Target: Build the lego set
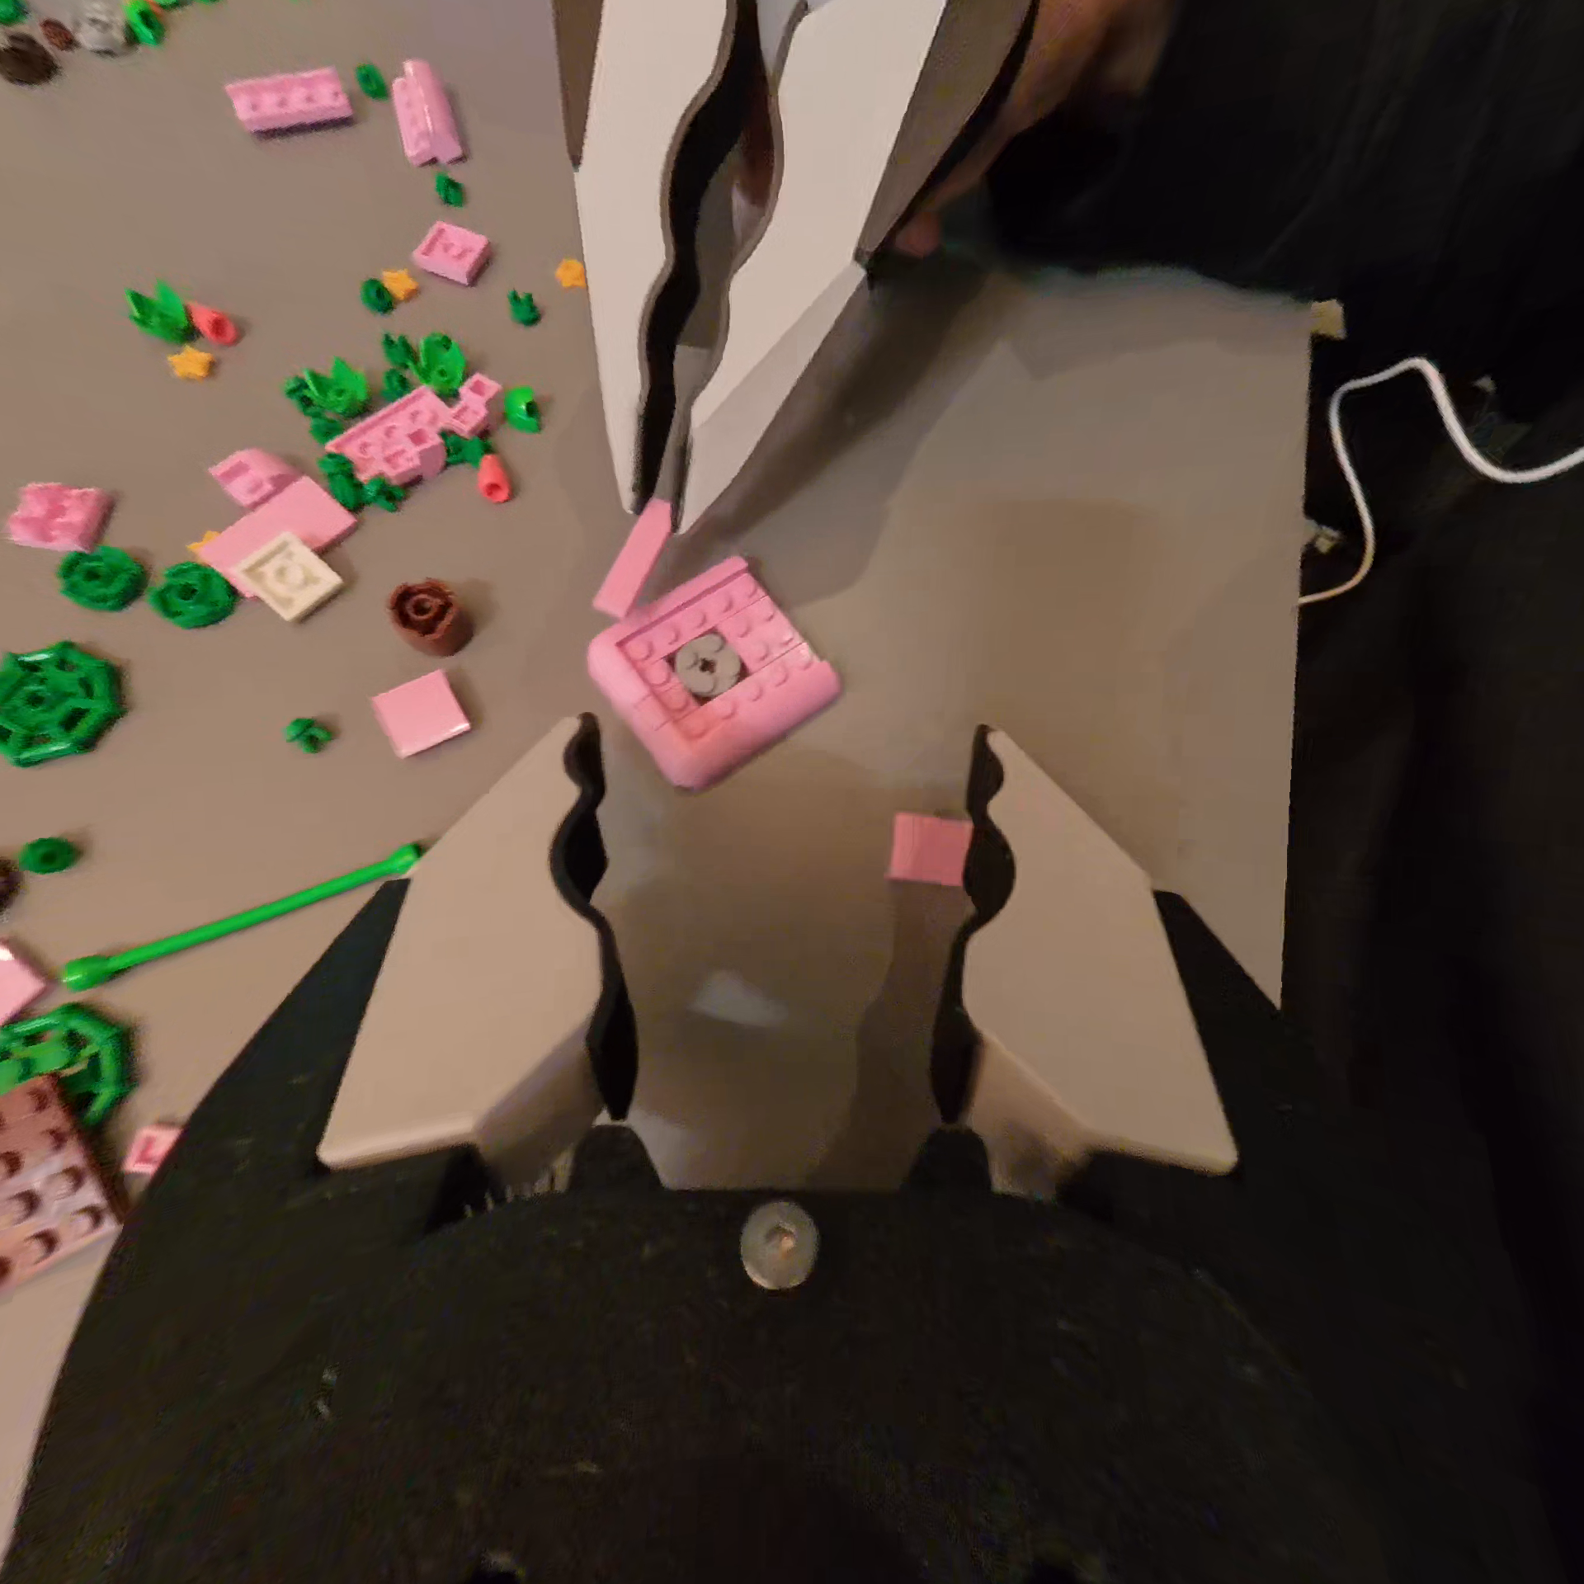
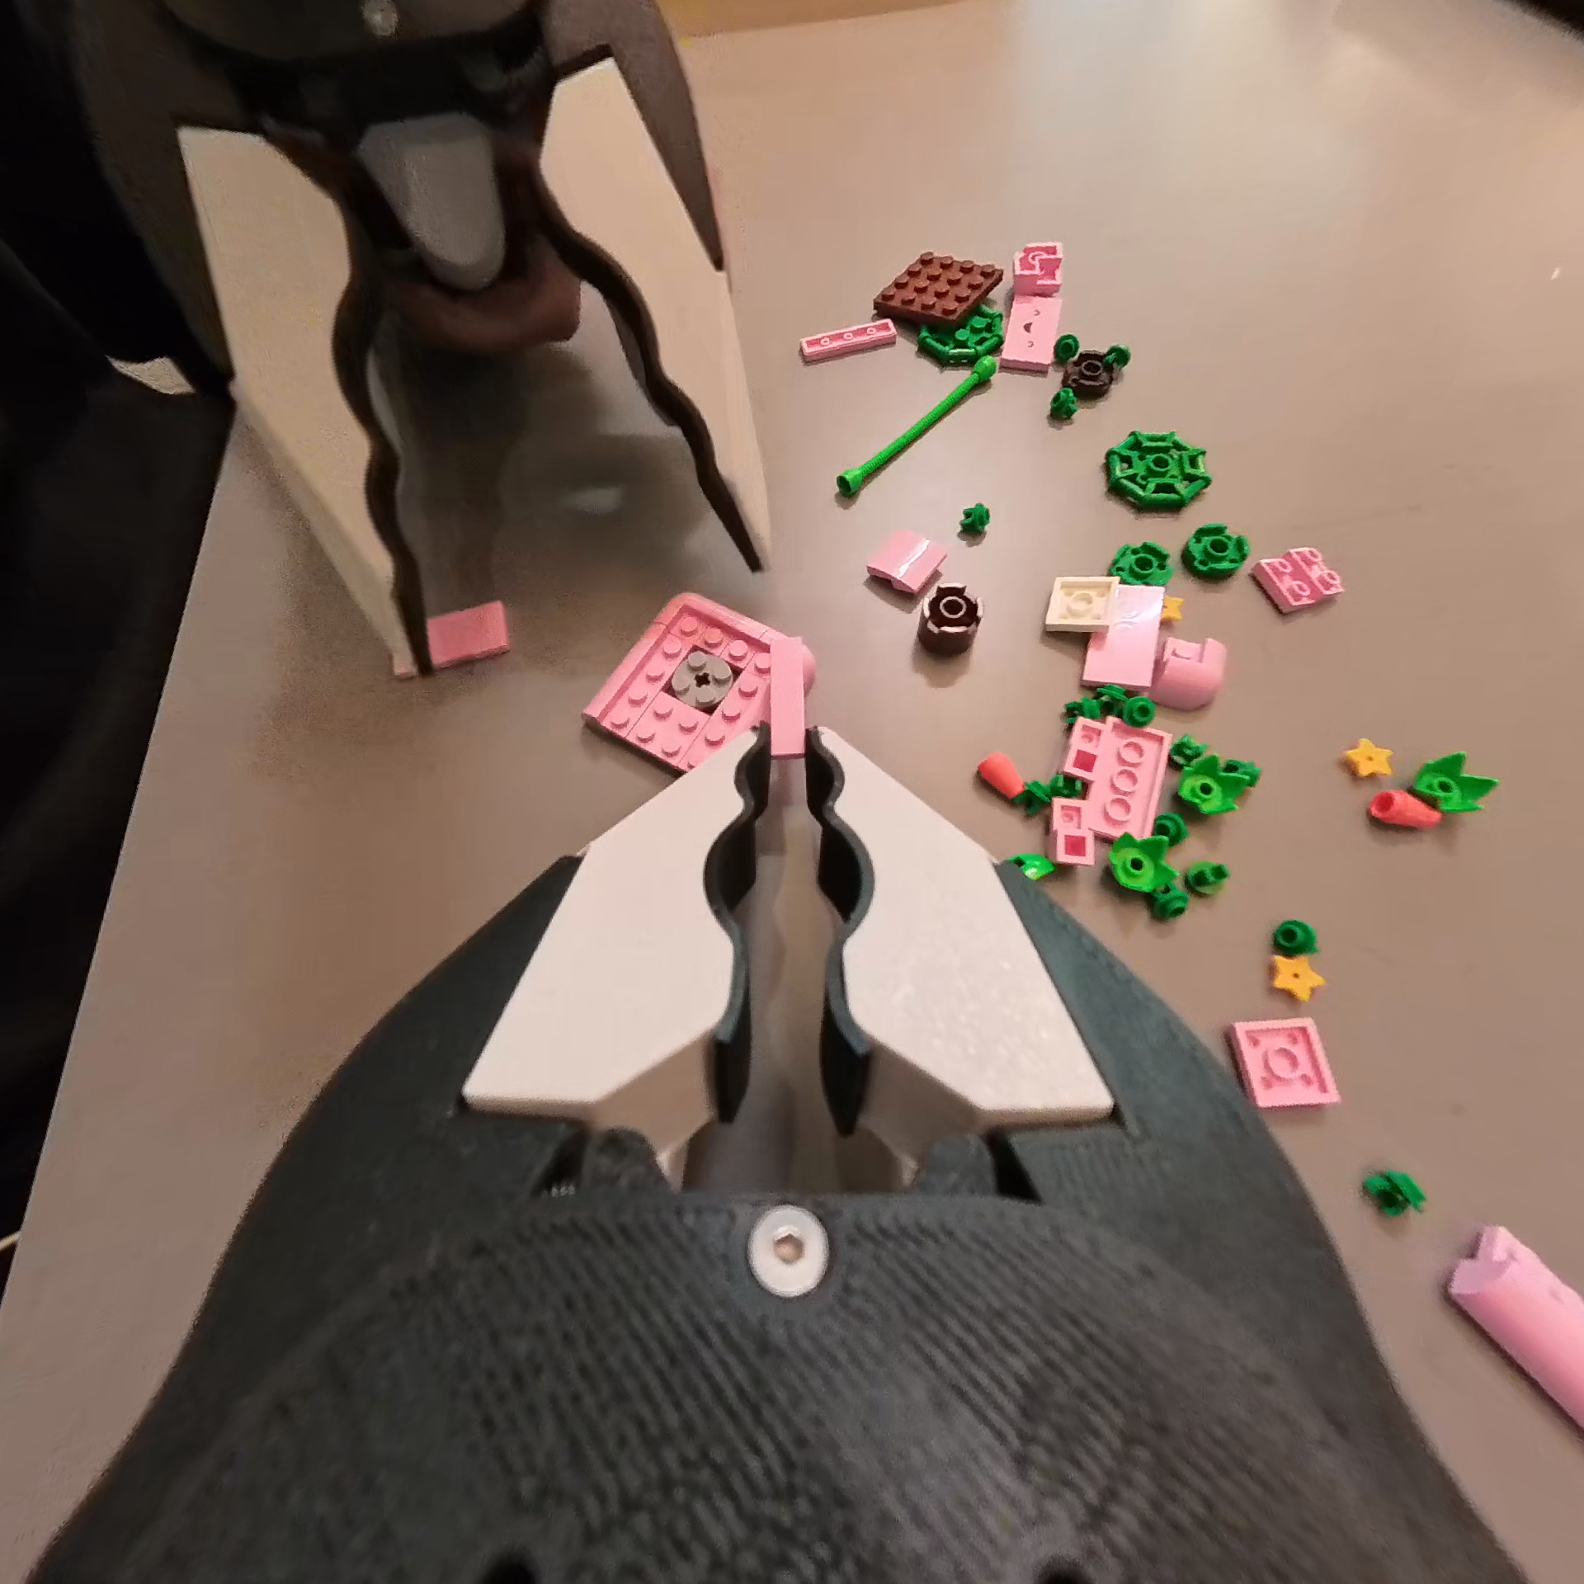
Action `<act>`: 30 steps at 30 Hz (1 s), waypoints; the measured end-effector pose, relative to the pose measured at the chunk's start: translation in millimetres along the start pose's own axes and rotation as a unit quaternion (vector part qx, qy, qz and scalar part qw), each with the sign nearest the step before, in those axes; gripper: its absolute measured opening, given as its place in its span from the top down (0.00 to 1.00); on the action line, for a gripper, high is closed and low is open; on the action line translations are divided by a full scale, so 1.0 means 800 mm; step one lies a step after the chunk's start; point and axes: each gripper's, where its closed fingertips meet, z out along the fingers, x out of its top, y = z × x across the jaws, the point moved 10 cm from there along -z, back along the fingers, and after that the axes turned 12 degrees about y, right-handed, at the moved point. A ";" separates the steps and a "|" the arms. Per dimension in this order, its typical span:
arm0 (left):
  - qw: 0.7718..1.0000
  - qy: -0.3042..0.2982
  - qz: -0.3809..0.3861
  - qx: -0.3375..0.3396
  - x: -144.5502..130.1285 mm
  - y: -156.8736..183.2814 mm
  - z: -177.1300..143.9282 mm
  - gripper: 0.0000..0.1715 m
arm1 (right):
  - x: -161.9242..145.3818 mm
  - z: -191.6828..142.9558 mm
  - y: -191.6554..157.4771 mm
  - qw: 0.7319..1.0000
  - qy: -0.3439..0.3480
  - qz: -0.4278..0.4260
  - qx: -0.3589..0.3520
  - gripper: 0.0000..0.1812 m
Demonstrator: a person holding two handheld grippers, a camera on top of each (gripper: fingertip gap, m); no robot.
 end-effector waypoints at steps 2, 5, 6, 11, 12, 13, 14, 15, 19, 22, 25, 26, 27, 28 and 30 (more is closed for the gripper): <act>0.999 -0.035 0.004 0.042 -0.001 0.006 0.015 0.49 | 0.000 0.000 0.000 1.000 -0.001 0.001 0.001 0.96; 0.995 -0.044 0.003 0.090 -0.001 0.009 0.027 0.47 | -0.001 0.000 -0.001 1.000 -0.005 -0.001 0.003 0.96; 0.994 -0.045 -0.003 0.097 -0.002 0.009 0.027 0.48 | -0.001 0.001 -0.001 1.000 -0.006 -0.002 0.003 0.96; 0.990 -0.036 -0.012 0.132 -0.010 -0.002 0.006 0.67 | -0.002 0.002 -0.002 1.000 -0.011 -0.003 0.004 0.96; 0.989 -0.035 -0.011 0.146 -0.012 -0.006 0.000 0.71 | -0.002 0.002 -0.002 1.000 -0.012 -0.002 0.005 0.96; 0.985 -0.033 -0.010 0.167 -0.014 -0.011 -0.006 0.73 | -0.002 0.002 -0.002 1.000 -0.013 -0.002 0.005 0.96; 0.982 -0.030 -0.009 0.187 -0.016 -0.016 -0.012 0.74 | -0.002 0.002 -0.002 1.000 -0.013 0.000 0.006 0.96; 0.981 -0.026 -0.008 0.191 -0.016 -0.017 -0.015 0.75 | -0.002 0.002 -0.002 1.000 -0.012 0.001 0.007 0.96; 0.993 0.004 -0.026 0.118 -0.008 0.004 -0.005 0.64 | -0.001 -0.001 0.000 1.000 -0.001 0.012 0.007 0.96; 0.991 -0.010 -0.020 0.135 -0.002 0.014 0.012 0.57 | 0.000 -0.002 0.002 1.000 0.005 0.017 0.007 0.96; 0.984 -0.029 0.007 0.176 -0.002 0.013 0.018 0.59 | -0.001 -0.001 0.001 1.000 0.001 0.014 0.006 0.96; 0.984 -0.028 0.004 0.177 -0.002 0.012 0.018 0.61 | -0.001 -0.001 0.000 1.000 -0.001 0.012 0.005 0.97; 0.983 -0.025 0.000 0.181 -0.002 0.010 0.016 0.64 | -0.001 0.000 0.000 1.000 -0.002 0.010 0.005 0.96; 0.982 -0.025 0.001 0.190 -0.004 0.006 0.012 0.67 | -0.001 0.000 0.000 1.000 -0.004 0.009 0.004 0.96; 0.977 -0.029 0.009 0.211 -0.008 -0.006 0.002 0.68 | -0.001 0.000 -0.001 1.000 -0.004 0.008 0.004 0.96</act>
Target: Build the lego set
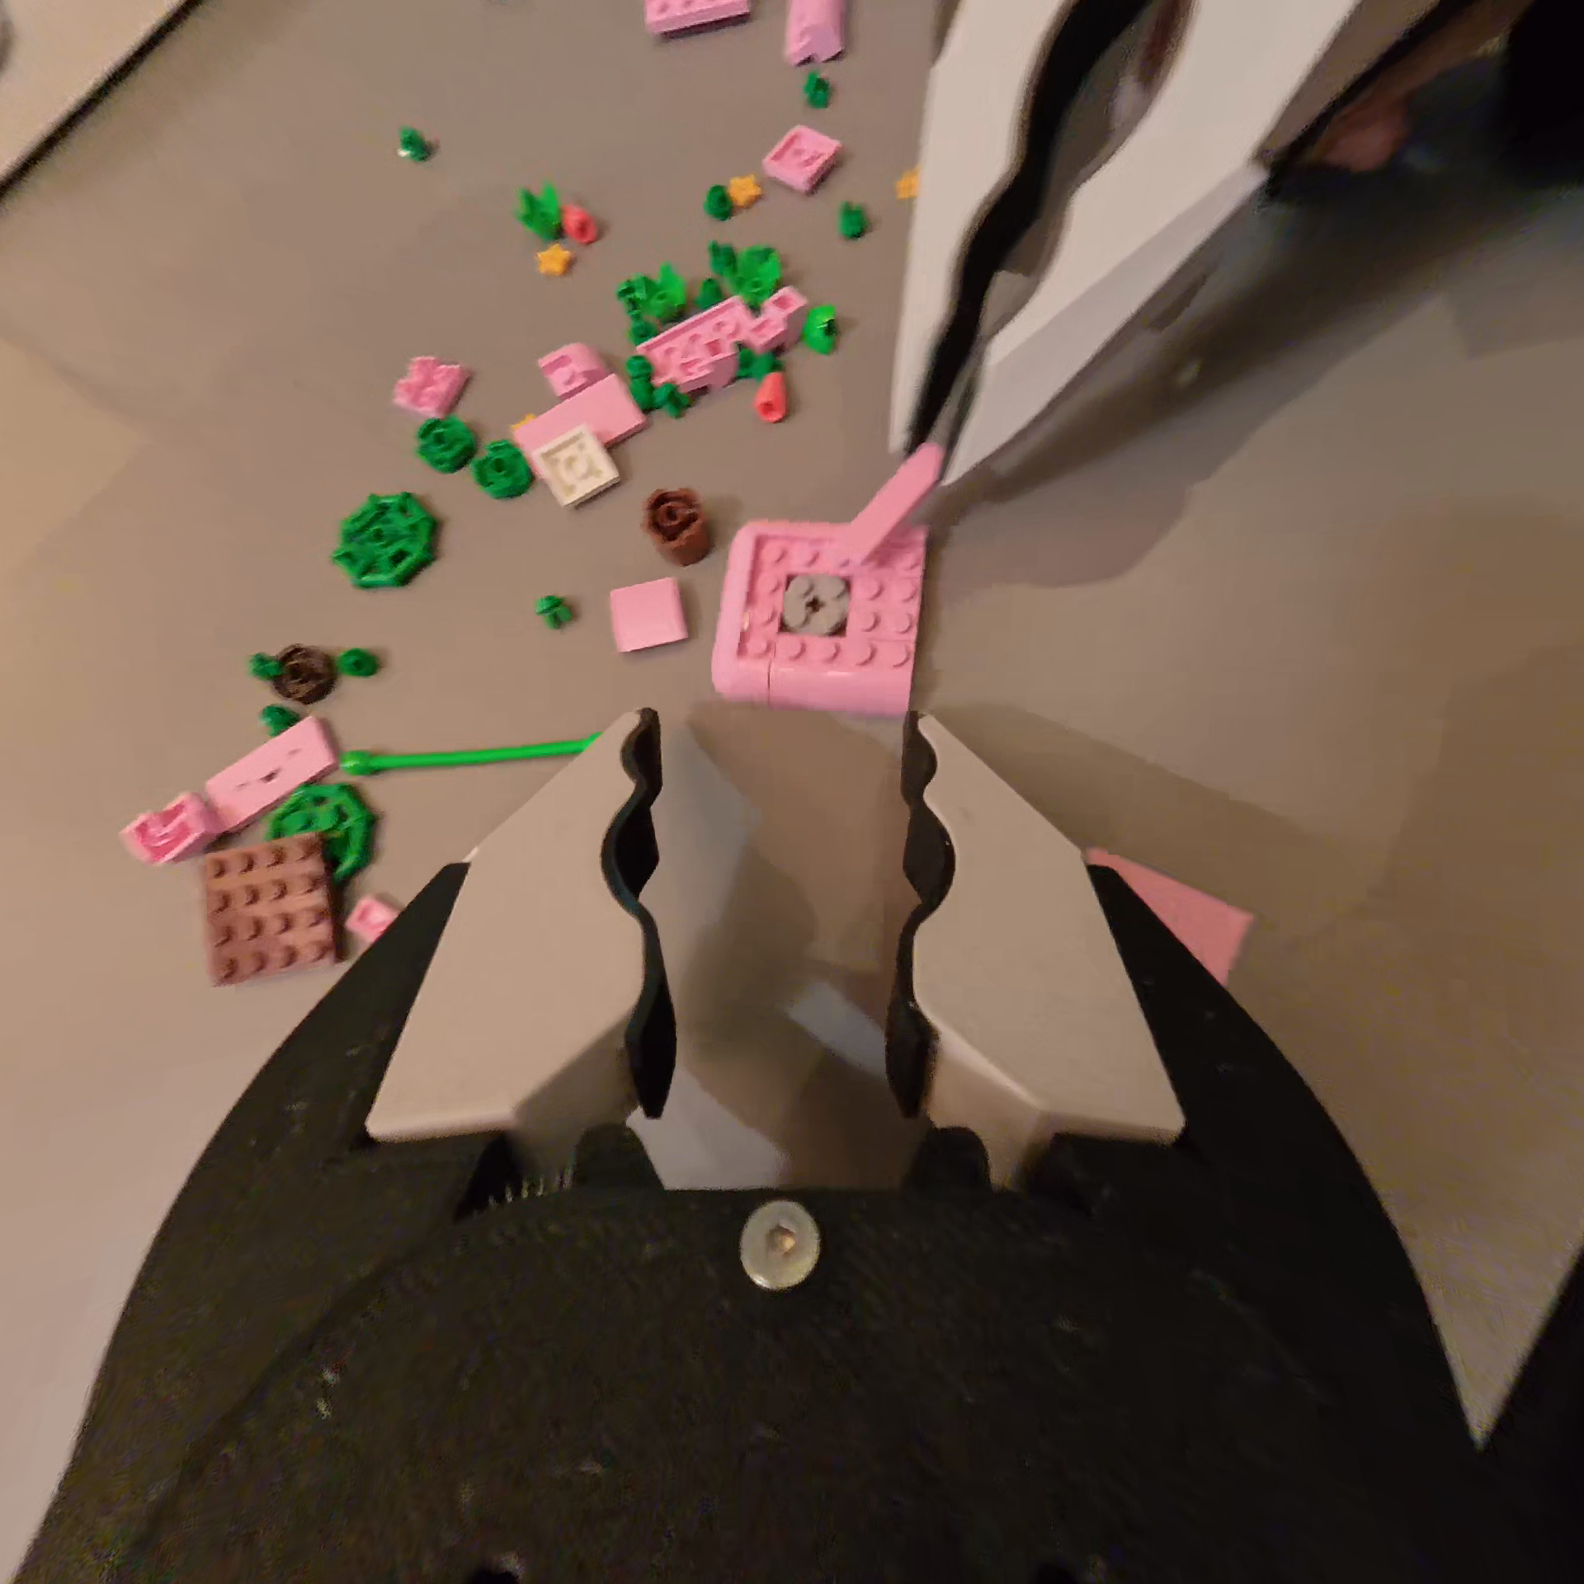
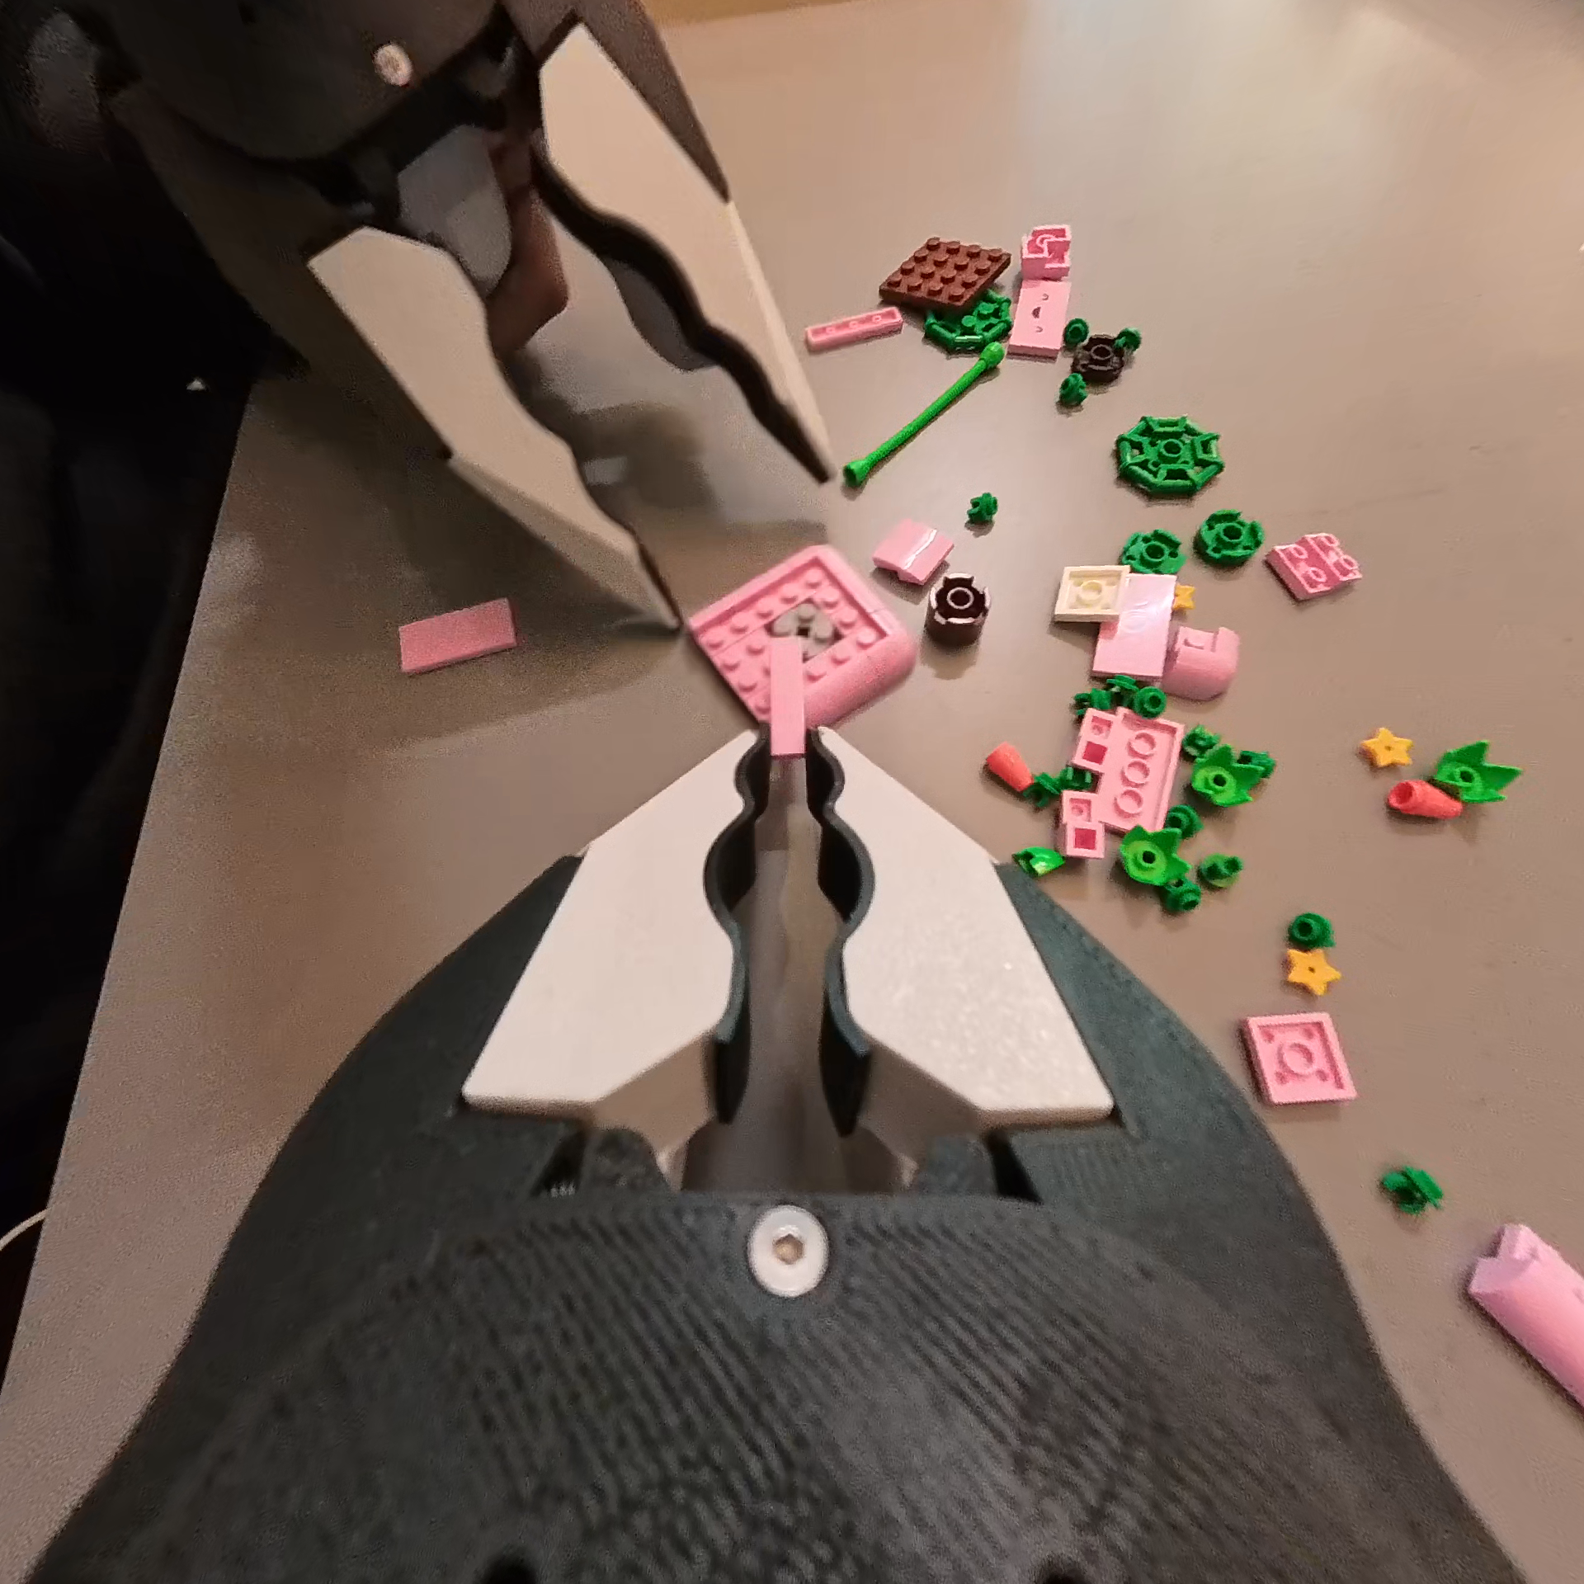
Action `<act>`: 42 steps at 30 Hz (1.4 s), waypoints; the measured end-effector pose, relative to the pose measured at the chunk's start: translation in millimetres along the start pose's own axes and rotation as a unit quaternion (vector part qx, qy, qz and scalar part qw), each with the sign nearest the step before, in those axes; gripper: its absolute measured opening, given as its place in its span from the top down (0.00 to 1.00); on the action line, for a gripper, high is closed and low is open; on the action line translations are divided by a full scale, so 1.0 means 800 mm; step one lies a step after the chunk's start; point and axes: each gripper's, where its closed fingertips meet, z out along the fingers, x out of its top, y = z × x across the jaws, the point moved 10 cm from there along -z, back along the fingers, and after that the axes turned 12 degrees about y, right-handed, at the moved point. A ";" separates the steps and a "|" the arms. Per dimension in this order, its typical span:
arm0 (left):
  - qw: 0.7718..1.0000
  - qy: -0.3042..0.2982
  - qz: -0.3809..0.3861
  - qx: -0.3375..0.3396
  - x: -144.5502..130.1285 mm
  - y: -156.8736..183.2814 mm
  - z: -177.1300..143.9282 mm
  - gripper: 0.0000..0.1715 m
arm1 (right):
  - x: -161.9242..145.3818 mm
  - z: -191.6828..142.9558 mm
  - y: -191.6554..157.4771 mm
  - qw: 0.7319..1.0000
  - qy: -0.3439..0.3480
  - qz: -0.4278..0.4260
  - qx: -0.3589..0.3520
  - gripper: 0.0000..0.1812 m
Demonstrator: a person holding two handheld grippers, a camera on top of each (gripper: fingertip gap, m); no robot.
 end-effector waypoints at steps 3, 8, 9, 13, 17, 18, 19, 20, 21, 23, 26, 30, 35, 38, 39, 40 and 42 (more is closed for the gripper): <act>0.999 0.011 -0.009 -0.033 -0.003 -0.013 -0.006 0.68 | 0.000 0.000 0.001 1.000 0.001 0.002 0.000 0.97; 0.996 0.030 0.044 -0.077 0.004 -0.019 0.005 0.62 | 0.000 0.000 0.000 1.000 0.000 0.000 -0.002 0.96; 0.995 0.017 0.058 -0.084 0.003 -0.020 0.010 0.61 | 0.000 0.000 0.000 1.000 -0.002 -0.001 -0.003 0.96; 0.991 0.009 0.057 -0.122 0.007 -0.023 0.020 0.70 | 0.000 -0.001 0.001 1.000 -0.001 -0.001 -0.008 0.96; 0.990 0.014 0.065 -0.126 0.006 -0.021 0.017 0.74 | 0.000 -0.003 0.002 1.000 0.004 -0.001 -0.011 0.96; 0.989 0.015 0.070 -0.126 0.005 -0.020 0.016 0.74 | 0.000 -0.003 0.001 1.000 0.004 -0.002 -0.010 0.96; 0.989 0.017 0.075 -0.129 0.005 -0.018 0.015 0.75 | 0.001 -0.002 0.001 1.000 0.003 -0.004 -0.010 0.96; 0.988 0.019 0.078 -0.130 0.004 -0.017 0.014 0.75 | 0.001 -0.002 0.000 1.000 0.002 -0.006 -0.009 0.96; 0.988 0.025 0.078 -0.132 0.005 -0.016 0.012 0.81 | 0.001 -0.001 -0.001 1.000 0.002 -0.007 -0.008 0.96; 0.987 0.025 0.081 -0.138 0.004 -0.014 0.010 1.00 | 0.001 0.000 -0.002 1.000 0.000 -0.008 -0.006 0.96; 0.986 0.022 0.100 -0.133 0.002 -0.009 0.009 0.99 | 0.000 0.000 -0.002 1.000 -0.001 -0.007 -0.006 0.96; 0.982 0.048 0.084 -0.160 0.005 -0.013 0.001 0.90 | 0.000 -0.001 0.000 1.000 0.000 -0.003 -0.006 0.97; 0.992 0.072 0.053 -0.093 0.020 -0.054 -0.003 0.80 | 0.000 0.000 -0.001 1.000 -0.004 -0.005 -0.006 0.96; 0.995 0.059 0.066 -0.047 0.028 -0.088 0.009 0.72 | -0.001 0.001 -0.002 1.000 -0.005 -0.006 -0.004 0.96; 0.995 0.052 0.068 -0.043 0.030 -0.099 0.015 0.69 | 0.000 0.001 -0.002 1.000 -0.006 -0.007 -0.004 0.96; 0.996 0.046 0.068 -0.046 0.033 -0.109 0.023 0.67 | 0.000 0.001 -0.003 1.000 -0.006 -0.008 -0.003 0.96; 0.996 0.036 0.060 -0.055 0.040 -0.128 0.040 0.63 | 0.000 0.002 -0.004 1.000 -0.007 -0.011 -0.002 0.96</act>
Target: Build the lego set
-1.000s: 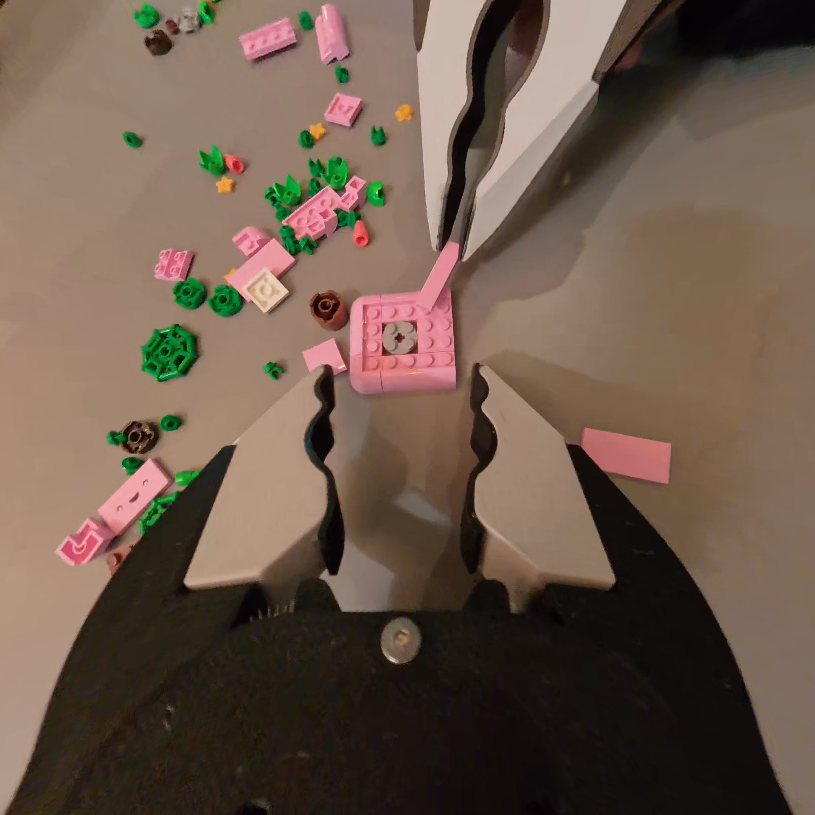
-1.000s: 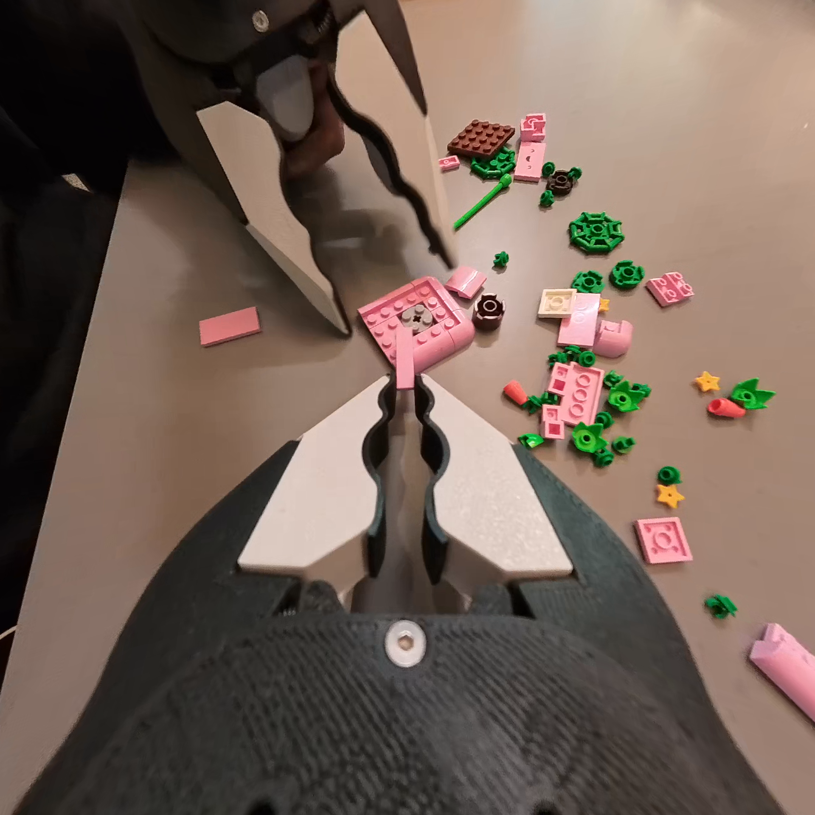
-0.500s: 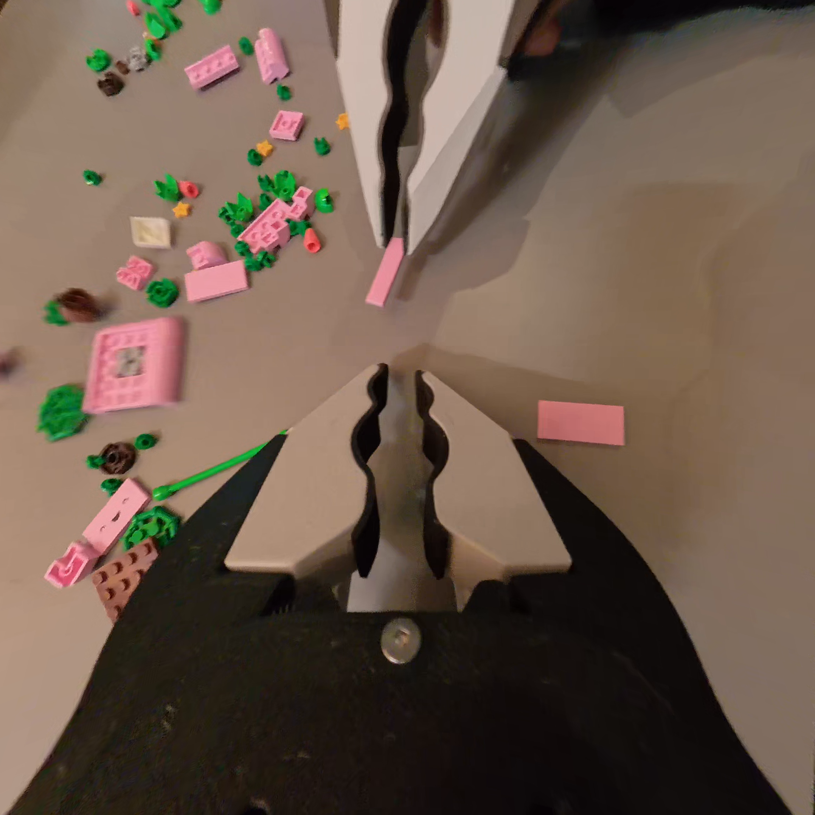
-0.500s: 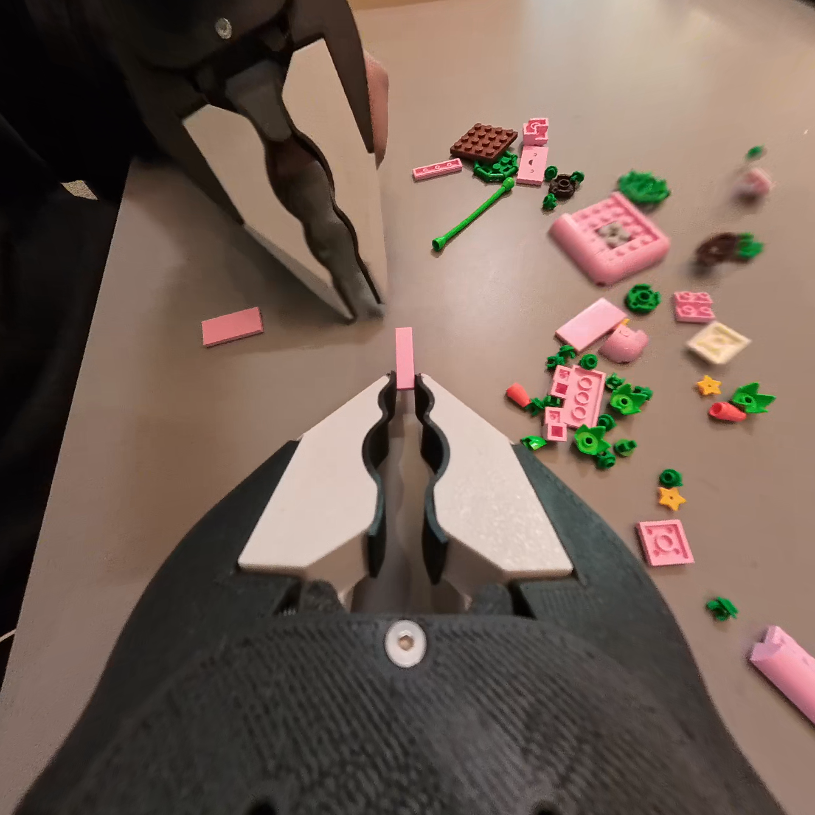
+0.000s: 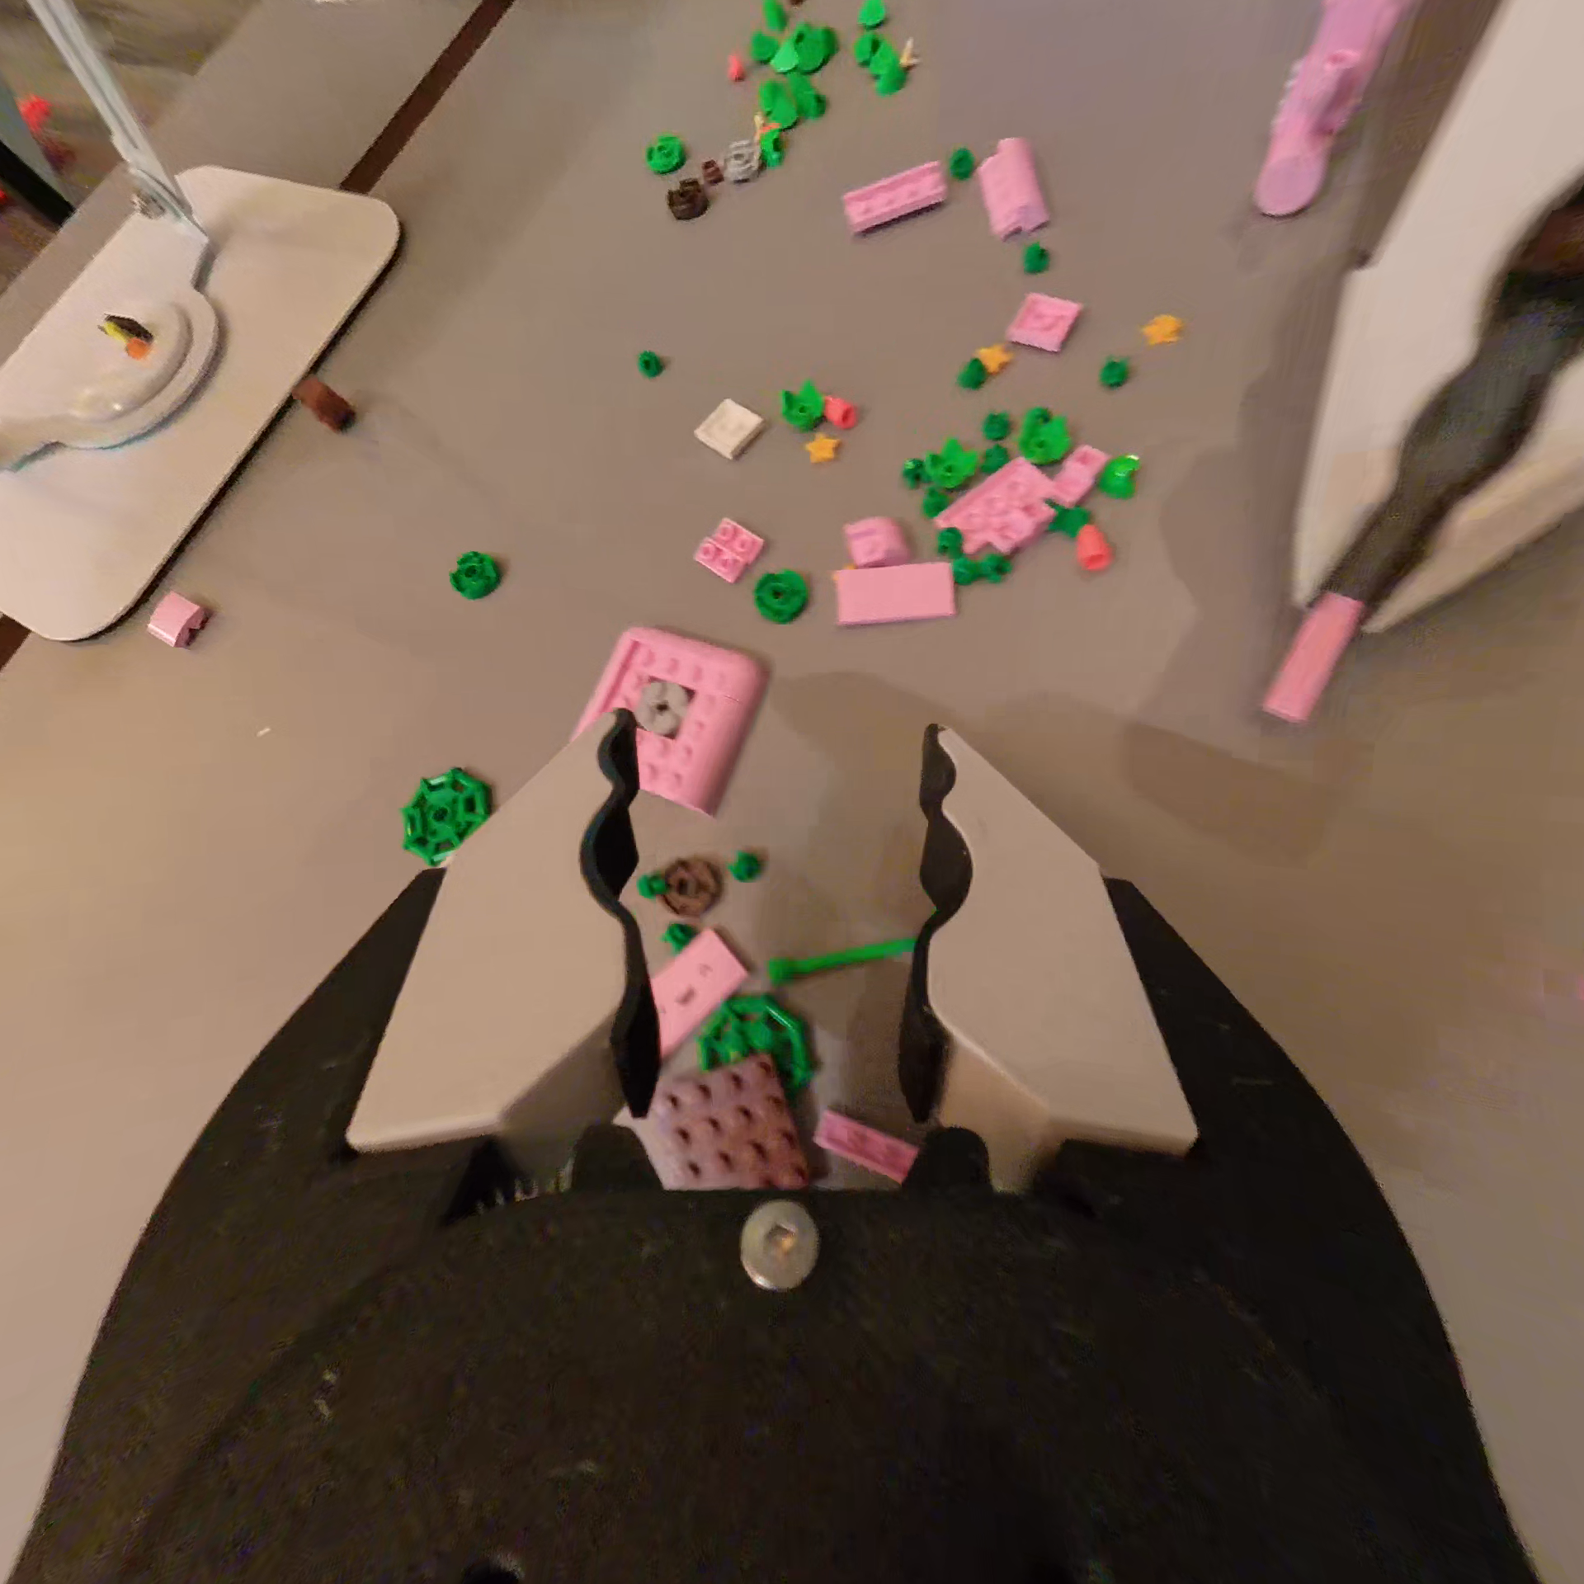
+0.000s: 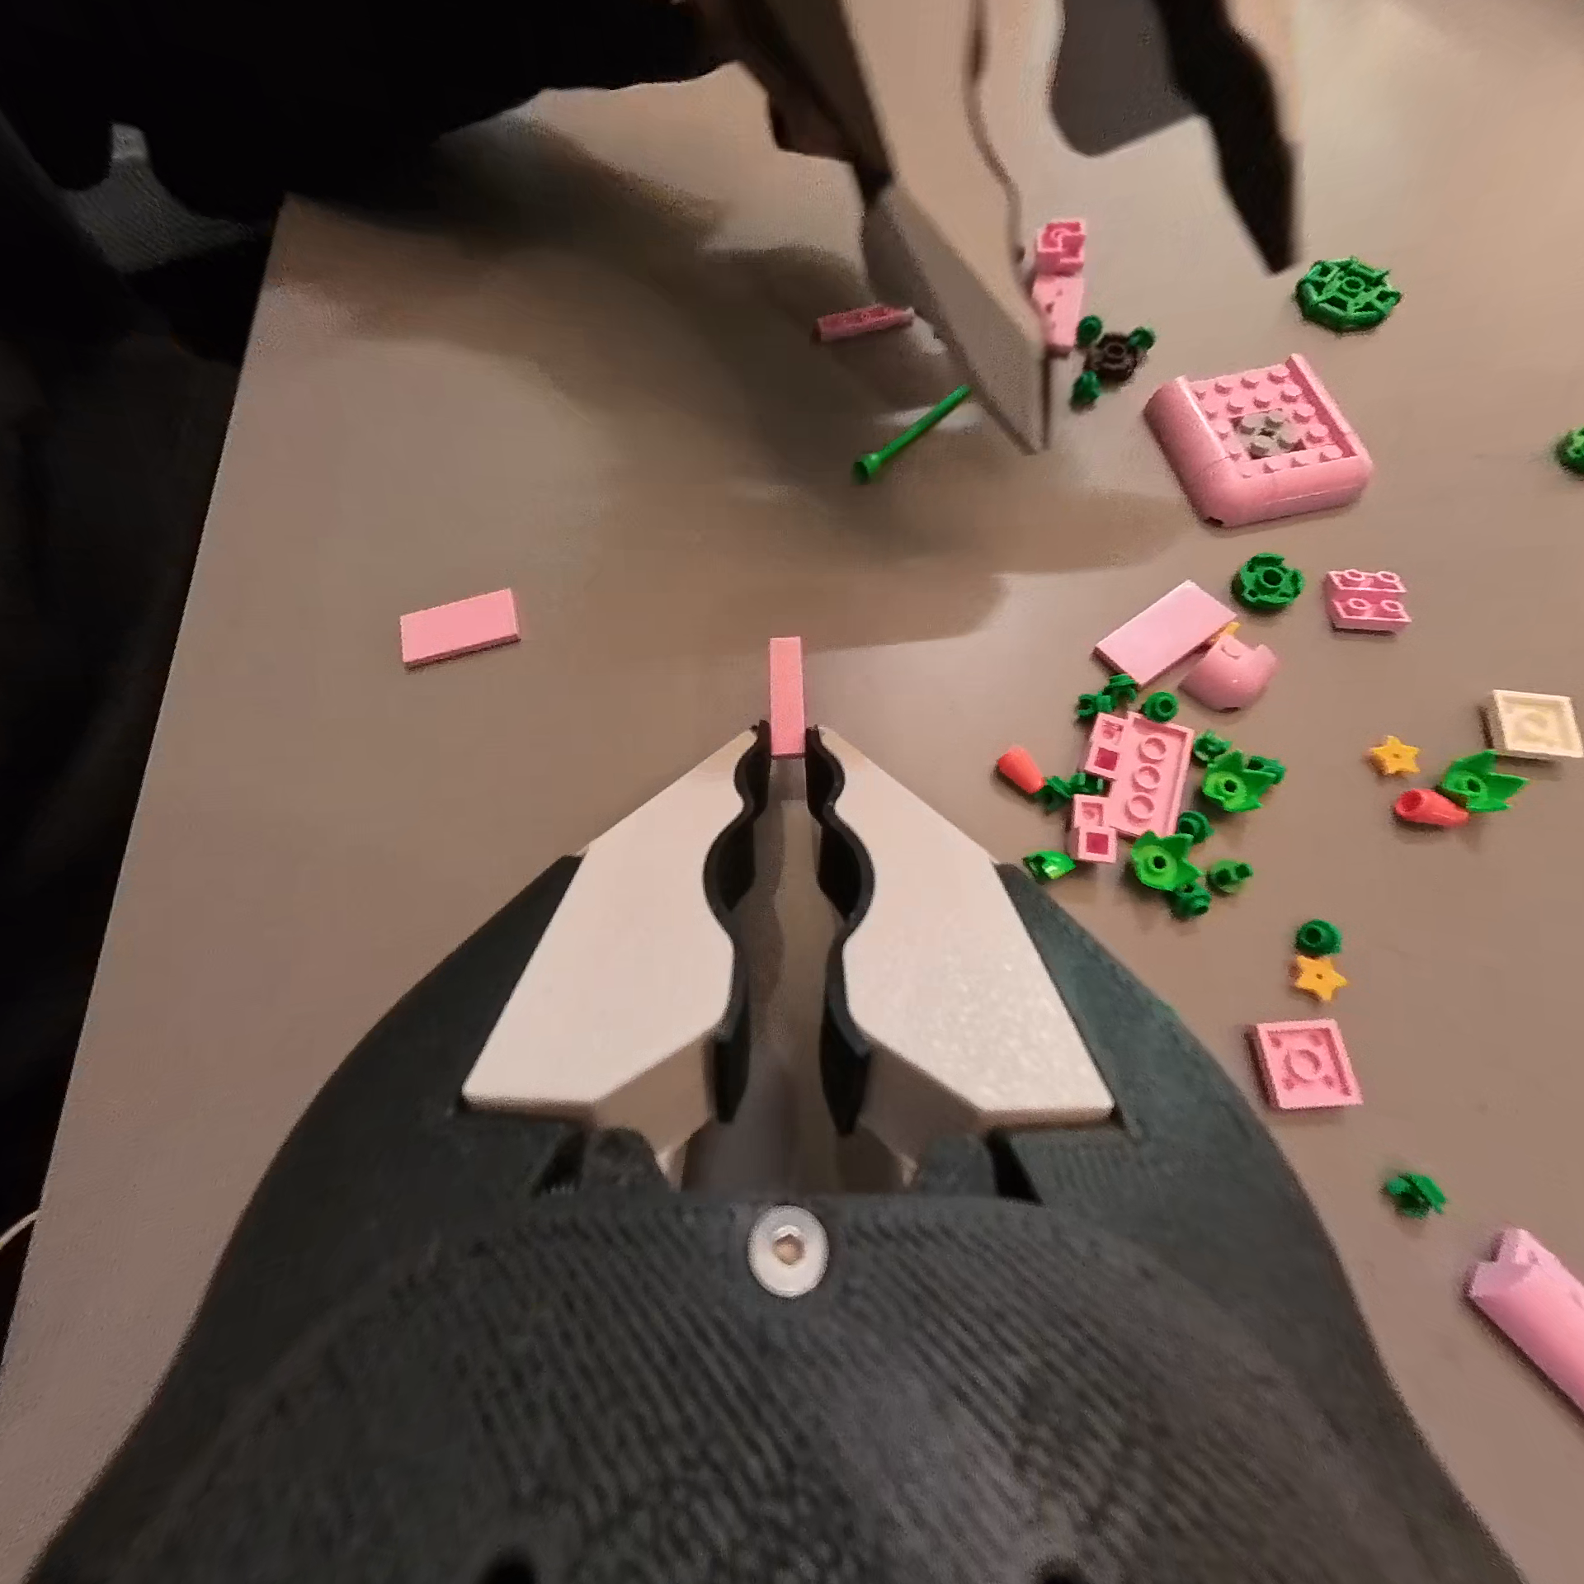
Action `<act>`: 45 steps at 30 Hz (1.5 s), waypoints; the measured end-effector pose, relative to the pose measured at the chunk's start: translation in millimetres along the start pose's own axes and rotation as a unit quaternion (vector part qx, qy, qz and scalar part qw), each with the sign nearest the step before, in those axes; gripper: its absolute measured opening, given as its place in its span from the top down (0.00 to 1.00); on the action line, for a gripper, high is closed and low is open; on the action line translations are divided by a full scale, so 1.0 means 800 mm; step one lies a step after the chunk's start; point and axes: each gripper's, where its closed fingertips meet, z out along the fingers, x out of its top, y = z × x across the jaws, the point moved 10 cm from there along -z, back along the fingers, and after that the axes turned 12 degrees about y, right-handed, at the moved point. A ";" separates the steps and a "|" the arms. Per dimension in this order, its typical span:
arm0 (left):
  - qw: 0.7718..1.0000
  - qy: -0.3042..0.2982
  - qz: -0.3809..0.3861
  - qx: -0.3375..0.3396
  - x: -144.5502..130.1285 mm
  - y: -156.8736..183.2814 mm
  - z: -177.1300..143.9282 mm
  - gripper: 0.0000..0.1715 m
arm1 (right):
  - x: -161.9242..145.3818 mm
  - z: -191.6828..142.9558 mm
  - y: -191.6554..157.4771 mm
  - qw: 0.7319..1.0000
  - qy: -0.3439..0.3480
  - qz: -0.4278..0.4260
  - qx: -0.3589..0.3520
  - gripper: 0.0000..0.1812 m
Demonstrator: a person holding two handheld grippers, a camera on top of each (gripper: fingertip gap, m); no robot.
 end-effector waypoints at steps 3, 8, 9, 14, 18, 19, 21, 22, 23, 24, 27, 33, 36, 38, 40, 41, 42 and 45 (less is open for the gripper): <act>0.999 -0.029 -0.025 -0.010 -0.004 -0.029 0.029 0.57 | 0.001 0.000 -0.001 1.000 0.001 -0.002 0.000 0.96; 0.995 -0.068 -0.070 -0.037 -0.014 -0.045 0.051 0.52 | 0.003 -0.004 -0.002 1.000 0.008 -0.005 -0.002 0.96; 0.994 -0.072 -0.071 -0.037 -0.015 -0.042 0.050 0.54 | 0.004 -0.004 -0.002 1.000 0.008 -0.006 -0.002 0.96; 0.991 -0.089 -0.086 -0.044 -0.013 -0.011 0.035 0.64 | 0.006 -0.005 -0.006 1.000 0.008 -0.012 0.001 0.96; 0.990 -0.095 -0.074 -0.072 -0.012 0.021 0.022 0.69 | 0.008 -0.006 -0.007 1.000 0.007 -0.021 -0.004 0.96; 0.989 -0.098 -0.069 -0.082 -0.011 0.027 0.020 0.71 | 0.009 -0.007 -0.007 1.000 0.010 -0.022 -0.005 0.96; 0.990 -0.103 -0.054 -0.083 -0.008 0.031 0.017 0.71 | 0.010 -0.009 -0.006 1.000 0.014 -0.021 -0.008 0.96; 0.991 -0.098 -0.044 -0.082 -0.005 0.031 0.016 0.71 | 0.010 -0.010 -0.006 1.000 0.015 -0.022 -0.009 0.96; 0.992 -0.087 -0.034 -0.083 -0.002 0.029 0.015 0.71 | 0.011 -0.011 -0.006 1.000 0.016 -0.022 -0.011 0.96; 0.993 -0.075 -0.025 -0.086 0.000 0.028 0.016 0.69 | 0.011 -0.011 -0.006 1.000 0.016 -0.023 -0.011 0.96; 0.994 -0.055 -0.001 -0.098 0.004 0.022 0.025 0.59 | 0.010 -0.010 -0.007 1.000 0.015 -0.023 -0.011 0.96; 0.989 -0.088 0.001 -0.123 0.002 0.014 0.049 0.55 | 0.012 -0.010 -0.010 0.999 0.014 -0.030 -0.009 0.96; 0.986 -0.095 -0.014 -0.134 0.003 0.020 0.047 0.70 | 0.015 -0.012 -0.012 0.999 0.018 -0.035 -0.010 0.96; 0.986 -0.101 -0.013 -0.130 0.002 0.029 0.040 0.72 | 0.016 -0.014 -0.013 0.999 0.022 -0.038 -0.012 0.96; 0.985 -0.106 -0.010 -0.136 0.002 0.043 0.032 0.72 | 0.019 -0.017 -0.014 0.999 0.024 -0.042 -0.014 0.96; 0.985 -0.108 -0.007 -0.138 0.001 0.053 0.027 0.71 | 0.020 -0.019 -0.015 0.999 0.026 -0.044 -0.016 0.96; 0.984 -0.109 -0.004 -0.142 0.001 0.064 0.022 0.72 | 0.021 -0.021 -0.016 0.998 0.027 -0.046 -0.017 0.96; 0.982 -0.112 0.006 -0.152 0.002 0.098 0.007 0.72 | 0.021 -0.029 -0.017 0.999 0.021 -0.041 -0.011 0.96</act>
